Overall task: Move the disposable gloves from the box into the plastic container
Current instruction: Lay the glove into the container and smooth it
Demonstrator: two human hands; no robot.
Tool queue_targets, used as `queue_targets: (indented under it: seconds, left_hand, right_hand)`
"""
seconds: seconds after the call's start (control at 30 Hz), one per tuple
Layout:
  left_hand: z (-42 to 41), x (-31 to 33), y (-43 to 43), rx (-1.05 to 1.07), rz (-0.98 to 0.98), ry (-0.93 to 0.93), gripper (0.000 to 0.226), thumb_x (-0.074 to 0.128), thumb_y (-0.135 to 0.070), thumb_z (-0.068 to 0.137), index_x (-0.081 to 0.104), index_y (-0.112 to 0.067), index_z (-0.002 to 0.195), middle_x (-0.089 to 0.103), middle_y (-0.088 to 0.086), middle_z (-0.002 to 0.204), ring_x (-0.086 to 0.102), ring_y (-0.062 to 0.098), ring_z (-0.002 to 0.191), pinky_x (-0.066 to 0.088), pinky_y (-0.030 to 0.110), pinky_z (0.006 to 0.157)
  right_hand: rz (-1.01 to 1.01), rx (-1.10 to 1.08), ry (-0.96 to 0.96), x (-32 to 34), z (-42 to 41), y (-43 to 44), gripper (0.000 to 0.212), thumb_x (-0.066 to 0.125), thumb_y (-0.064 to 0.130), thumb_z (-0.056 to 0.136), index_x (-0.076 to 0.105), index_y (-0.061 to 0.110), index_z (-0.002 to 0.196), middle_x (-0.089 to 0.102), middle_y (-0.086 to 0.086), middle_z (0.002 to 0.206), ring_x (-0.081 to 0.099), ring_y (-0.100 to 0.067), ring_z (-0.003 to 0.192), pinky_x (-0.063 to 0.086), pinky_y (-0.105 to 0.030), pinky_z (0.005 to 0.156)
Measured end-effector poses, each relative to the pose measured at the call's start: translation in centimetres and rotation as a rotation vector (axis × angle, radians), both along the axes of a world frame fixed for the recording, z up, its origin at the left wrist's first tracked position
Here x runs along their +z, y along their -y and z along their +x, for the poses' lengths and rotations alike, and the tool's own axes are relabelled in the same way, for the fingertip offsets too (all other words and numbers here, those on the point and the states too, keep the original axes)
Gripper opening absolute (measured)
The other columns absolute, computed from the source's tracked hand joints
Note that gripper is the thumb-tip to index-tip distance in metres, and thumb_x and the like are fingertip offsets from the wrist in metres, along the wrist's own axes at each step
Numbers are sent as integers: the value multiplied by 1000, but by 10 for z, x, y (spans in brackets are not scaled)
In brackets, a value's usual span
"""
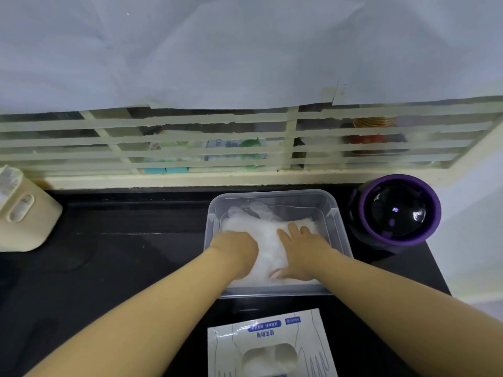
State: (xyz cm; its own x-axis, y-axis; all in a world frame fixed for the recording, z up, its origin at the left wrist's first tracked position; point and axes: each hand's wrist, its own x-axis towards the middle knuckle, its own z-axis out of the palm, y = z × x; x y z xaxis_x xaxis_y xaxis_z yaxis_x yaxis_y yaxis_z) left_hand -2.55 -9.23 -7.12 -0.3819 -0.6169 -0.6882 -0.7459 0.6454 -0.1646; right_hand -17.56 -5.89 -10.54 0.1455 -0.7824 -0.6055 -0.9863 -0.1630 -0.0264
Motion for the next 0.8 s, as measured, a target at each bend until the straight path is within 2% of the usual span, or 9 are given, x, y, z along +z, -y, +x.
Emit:
queue_targets:
  seconds: [0.1,0.17,0.23,0.33,0.4,0.5,0.57,0.7,0.8]
  left_hand:
    - [-3,8,1,12,-131,-207,29,40,-10,99,59,-10,120,58,5,118,53,21,86,37,27,63]
    - [-6,5,1,97,-59,-376,37,38,-18,102,50,-16,137,52,5,136,55,23,111,46,32,82]
    - [-4,-1,0,89,58,-378,42,39,-25,103,43,-21,144,47,5,144,48,24,126,41,36,102]
    - [1,-9,-9,30,86,-237,41,42,-30,102,46,-21,142,48,5,143,47,25,127,39,38,105]
    - [5,-5,-13,66,45,-326,41,44,-31,102,45,-24,143,46,3,145,46,22,129,39,36,106]
    - [12,22,-23,82,-66,-541,38,45,-30,102,48,-28,140,49,-1,142,50,19,125,41,31,100]
    - [22,39,-37,79,-162,-665,38,43,-28,102,49,-29,140,52,-5,141,49,16,125,41,28,99]
    - [51,48,-77,-27,-259,-891,32,43,-21,101,60,-26,127,60,-11,124,60,10,105,49,25,84]
    - [73,33,-106,-195,-255,-911,30,42,-22,92,69,-21,105,66,-8,98,65,13,73,55,31,58]
  right_hand:
    - [-9,-30,-10,15,4,-2,98,44,75,82,11,16,152,14,-11,156,21,-34,139,34,-47,107]
    - [-70,7,-36,30,8,-5,87,49,69,84,24,14,148,30,-12,149,28,-32,135,37,-44,104]
    - [-131,32,-39,46,11,-11,73,49,62,88,37,14,141,41,-11,141,36,-30,130,39,-42,98]
    - [-175,42,16,67,11,-31,58,47,54,94,44,17,138,50,-7,135,46,-27,122,40,-38,95]
    - [-214,10,181,83,9,-47,49,47,48,96,46,23,138,54,0,133,50,-20,119,42,-34,96]
    - [-326,52,410,107,6,-72,31,50,38,97,58,26,124,61,10,119,55,-8,103,44,-22,88]
    - [-270,148,451,110,7,-85,24,50,32,97,64,24,115,64,10,109,56,-7,94,45,-21,84]
    - [-56,386,310,74,17,-106,32,45,28,101,58,27,130,59,4,122,57,-16,106,41,-26,83]
    - [-59,551,167,32,26,-115,37,40,30,102,45,29,138,54,-3,123,57,-26,105,43,-35,77]
